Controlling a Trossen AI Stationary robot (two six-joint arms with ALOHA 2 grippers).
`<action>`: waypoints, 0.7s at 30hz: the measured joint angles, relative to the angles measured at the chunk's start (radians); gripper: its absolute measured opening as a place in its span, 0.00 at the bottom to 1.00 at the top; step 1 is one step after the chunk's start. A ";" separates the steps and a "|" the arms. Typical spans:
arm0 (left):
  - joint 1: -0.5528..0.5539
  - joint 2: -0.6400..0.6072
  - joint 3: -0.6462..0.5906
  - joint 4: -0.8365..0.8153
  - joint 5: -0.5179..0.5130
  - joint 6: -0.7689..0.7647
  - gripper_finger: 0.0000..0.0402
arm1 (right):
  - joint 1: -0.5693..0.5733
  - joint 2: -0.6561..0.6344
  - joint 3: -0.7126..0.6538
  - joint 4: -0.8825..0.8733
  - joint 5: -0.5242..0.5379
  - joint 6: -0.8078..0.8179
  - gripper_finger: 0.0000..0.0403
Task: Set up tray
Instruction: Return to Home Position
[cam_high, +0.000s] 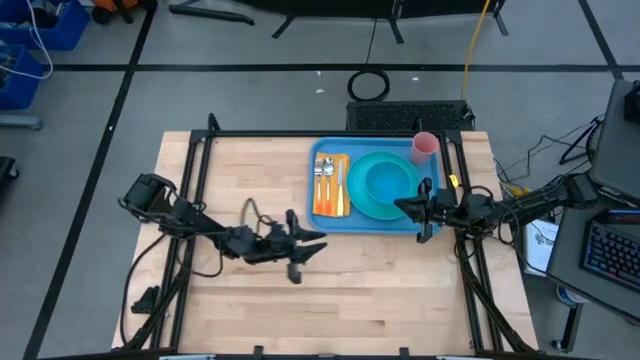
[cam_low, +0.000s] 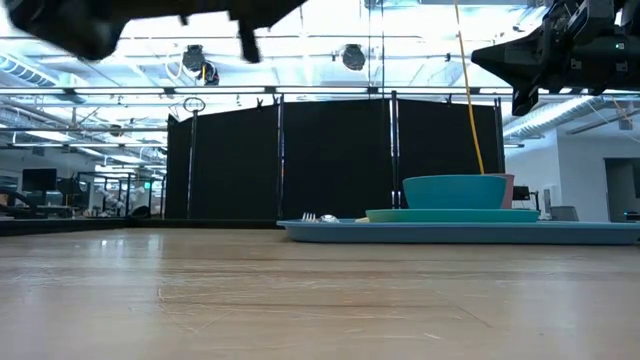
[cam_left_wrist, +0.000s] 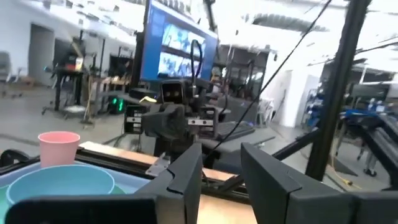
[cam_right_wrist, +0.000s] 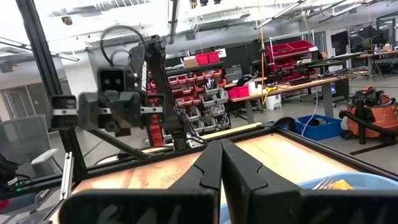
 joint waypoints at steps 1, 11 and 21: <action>-0.006 0.000 -0.040 0.058 -0.001 0.010 0.28 | 0.000 0.000 0.000 0.000 0.000 0.000 0.00; -0.043 -0.020 -0.403 0.294 -0.095 -0.040 0.28 | 0.000 0.000 0.000 0.000 0.000 0.000 0.00; -0.082 -0.202 -0.656 0.295 -0.091 -0.048 0.28 | 0.000 0.001 0.000 0.000 0.000 0.000 0.00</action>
